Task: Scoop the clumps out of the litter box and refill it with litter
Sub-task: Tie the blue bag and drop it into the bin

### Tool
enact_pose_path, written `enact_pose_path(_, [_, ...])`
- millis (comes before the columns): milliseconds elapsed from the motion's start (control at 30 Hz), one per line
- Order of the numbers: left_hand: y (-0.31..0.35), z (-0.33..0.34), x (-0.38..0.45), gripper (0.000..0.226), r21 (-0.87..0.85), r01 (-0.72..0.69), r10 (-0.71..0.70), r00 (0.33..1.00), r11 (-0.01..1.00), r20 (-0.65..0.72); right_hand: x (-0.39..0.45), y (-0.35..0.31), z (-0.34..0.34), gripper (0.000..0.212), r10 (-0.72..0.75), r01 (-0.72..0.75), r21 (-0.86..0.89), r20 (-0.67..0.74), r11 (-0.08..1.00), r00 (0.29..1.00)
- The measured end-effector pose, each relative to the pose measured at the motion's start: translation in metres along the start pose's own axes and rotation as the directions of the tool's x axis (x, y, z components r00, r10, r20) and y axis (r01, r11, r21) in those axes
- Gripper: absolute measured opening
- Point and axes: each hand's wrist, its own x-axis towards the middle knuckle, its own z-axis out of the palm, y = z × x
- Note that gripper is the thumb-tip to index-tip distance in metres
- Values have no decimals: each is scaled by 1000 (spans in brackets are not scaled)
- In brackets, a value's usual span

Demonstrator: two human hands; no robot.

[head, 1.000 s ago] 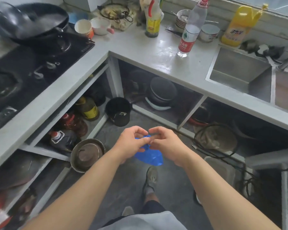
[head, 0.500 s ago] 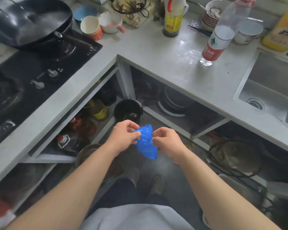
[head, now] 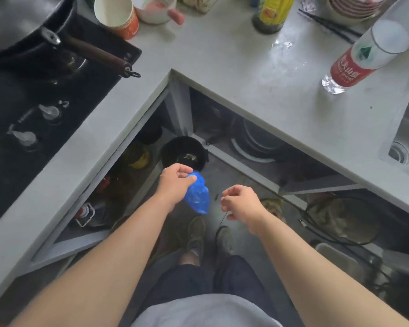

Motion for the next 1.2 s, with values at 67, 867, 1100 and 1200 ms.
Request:
enact_pose_path(67, [-5,-3,25,16,-3,41,-41,999,999,-4,18,-3,11,13,34,-34,7,13,999,999])
enact_pose_path(867, [-108,58,294,31,47,200,-192,972,979,-138,241,68,76,18,161,-147,-134,96,980,982])
enact_pose_path(1100, [-101,55,287,31,130,231,-221,971,964,-87,233,59,71,20,186,-183,-34,84,982,979])
enact_pose_path(1200, [-100,57,285,30,83,235,-231,972,969,-47,234,61,73,17,192,-191,-16,97,981,977])
